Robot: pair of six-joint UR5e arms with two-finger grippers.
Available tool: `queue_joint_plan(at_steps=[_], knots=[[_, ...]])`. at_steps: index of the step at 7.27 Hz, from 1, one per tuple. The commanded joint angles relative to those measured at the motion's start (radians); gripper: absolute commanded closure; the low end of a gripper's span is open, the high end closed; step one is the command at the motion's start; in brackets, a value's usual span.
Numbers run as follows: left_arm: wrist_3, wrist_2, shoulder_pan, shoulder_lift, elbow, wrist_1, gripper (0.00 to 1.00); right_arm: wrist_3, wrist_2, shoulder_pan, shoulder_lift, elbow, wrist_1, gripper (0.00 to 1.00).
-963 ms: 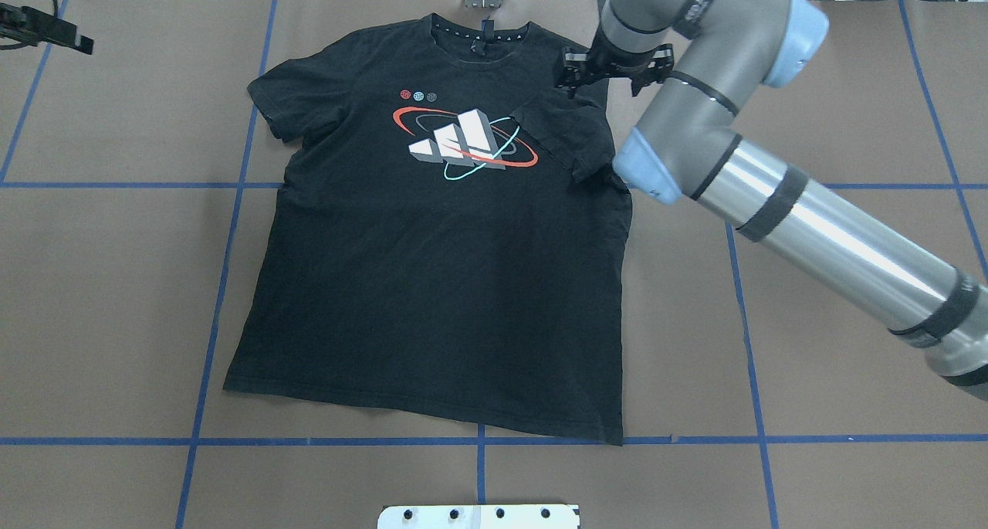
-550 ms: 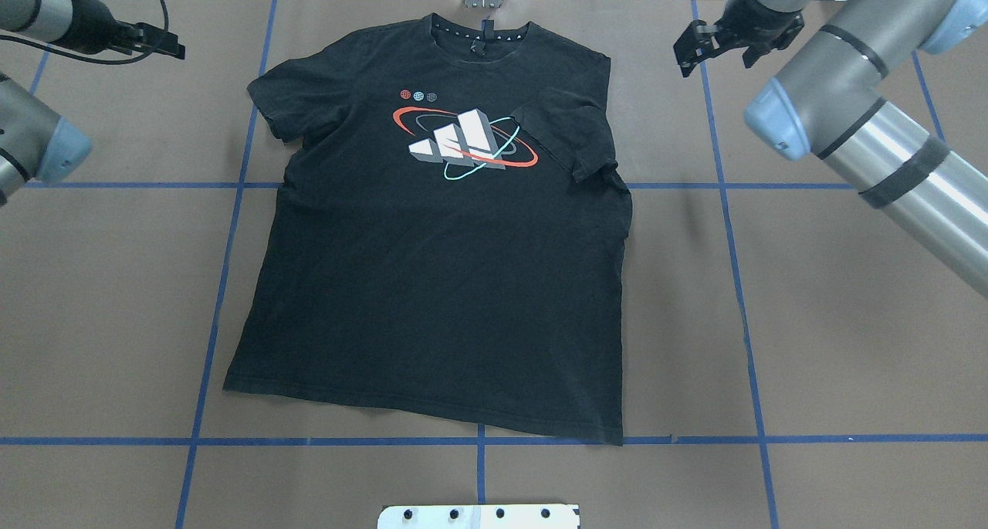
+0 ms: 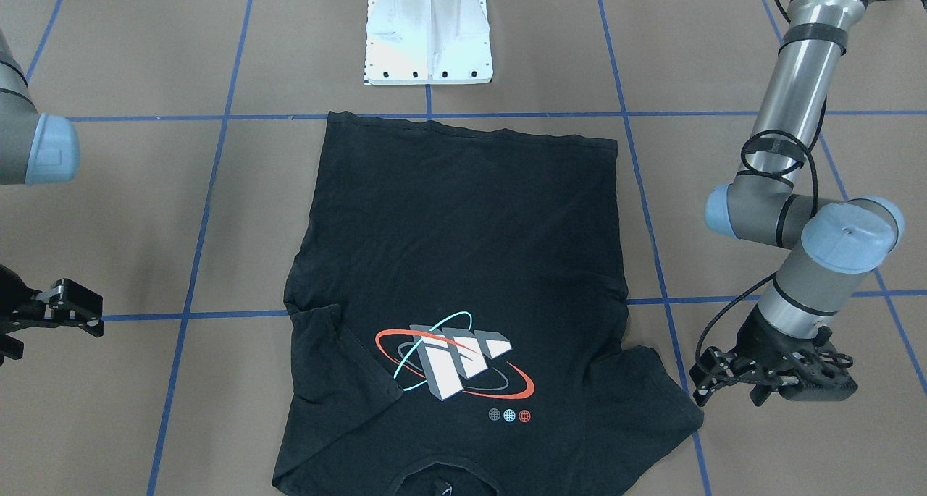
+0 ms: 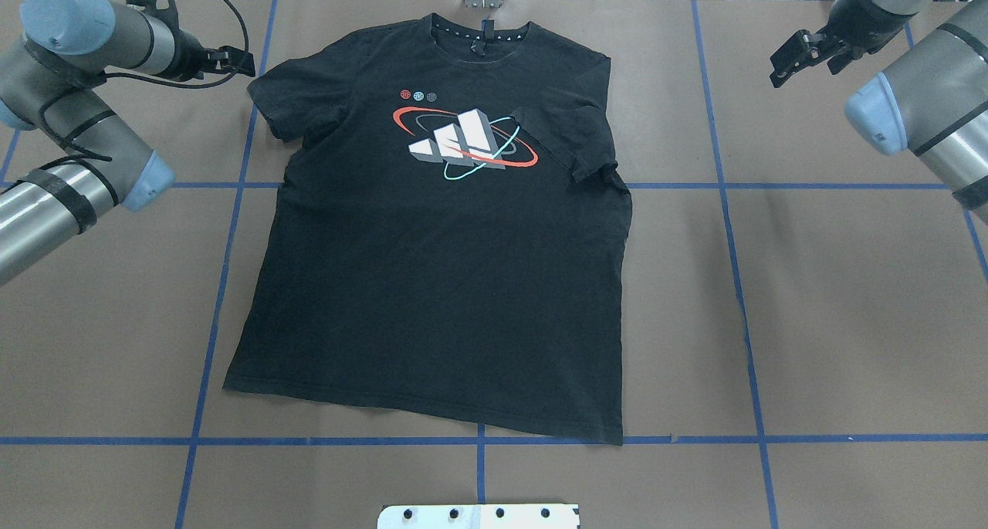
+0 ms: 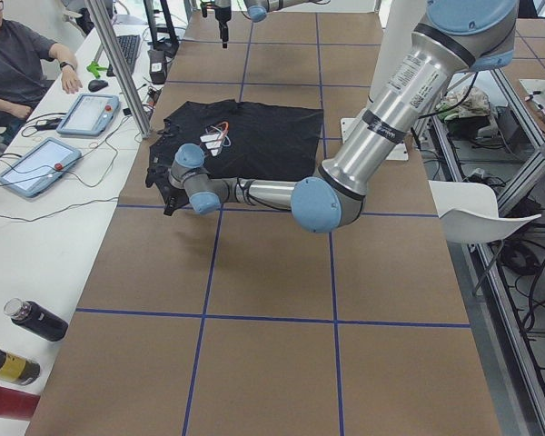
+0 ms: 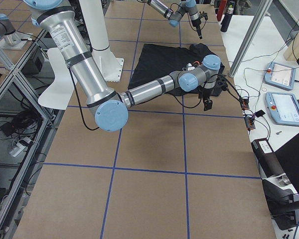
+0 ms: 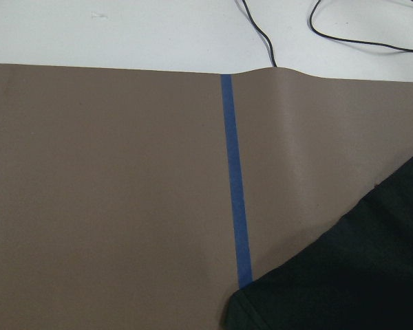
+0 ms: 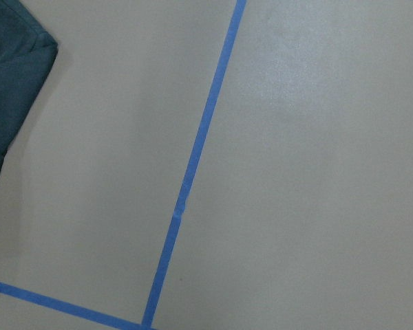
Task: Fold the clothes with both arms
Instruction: 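Lift the right gripper away while the left gripper moves to the shirt's other shoulder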
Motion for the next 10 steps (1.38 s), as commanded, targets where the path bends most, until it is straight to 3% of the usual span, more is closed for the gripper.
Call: queue_joint_plan(at_steps=[1, 2, 5, 6, 10], knots=[[-0.004, 0.091, 0.038, -0.056, 0.1, -0.03, 0.01, -0.002, 0.001, 0.001, -0.005, -0.004, 0.004, 0.0], [0.002, 0.094, 0.049, -0.062, 0.105, -0.035, 0.01, -0.002, -0.001, -0.001, -0.004, -0.009, 0.004, 0.0], [0.003, 0.117, 0.068, -0.064, 0.111, -0.037, 0.38, 0.001, -0.002, -0.004, -0.002, -0.012, 0.004, 0.0], [0.005, 0.114, 0.068, -0.064, 0.111, -0.037, 0.45, 0.003, -0.002, -0.004, -0.002, -0.012, 0.004, 0.0], [0.04, 0.114, 0.065, -0.062, 0.118, -0.037, 0.5, 0.006, -0.004, -0.01, 0.006, -0.018, 0.004, 0.0]])
